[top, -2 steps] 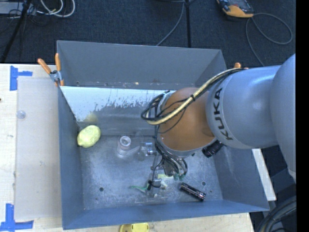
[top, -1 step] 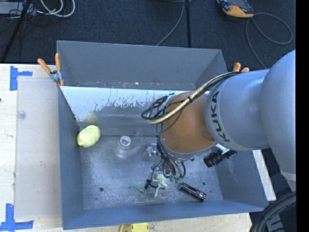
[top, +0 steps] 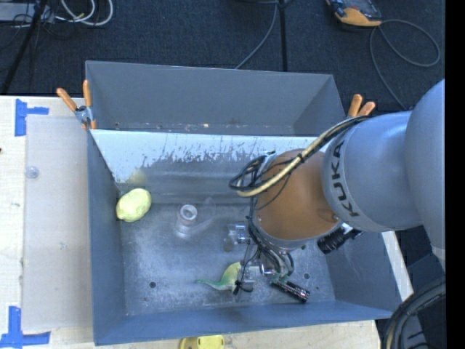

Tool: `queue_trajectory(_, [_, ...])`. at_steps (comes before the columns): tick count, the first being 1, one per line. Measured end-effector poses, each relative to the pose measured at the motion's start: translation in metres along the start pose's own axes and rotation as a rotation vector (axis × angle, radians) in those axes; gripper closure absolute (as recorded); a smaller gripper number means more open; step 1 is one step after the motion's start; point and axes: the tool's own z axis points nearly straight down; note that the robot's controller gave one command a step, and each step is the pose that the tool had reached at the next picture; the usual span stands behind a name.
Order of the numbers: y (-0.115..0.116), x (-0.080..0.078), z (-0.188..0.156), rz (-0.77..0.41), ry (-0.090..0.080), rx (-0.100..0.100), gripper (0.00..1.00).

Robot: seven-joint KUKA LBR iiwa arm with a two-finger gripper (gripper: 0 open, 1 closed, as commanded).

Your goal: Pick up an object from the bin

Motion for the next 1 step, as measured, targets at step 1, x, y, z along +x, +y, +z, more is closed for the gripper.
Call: queue_trajectory(1, [-0.0238,0.0011,0.0268,-0.203,0.002,0.000,1.00])
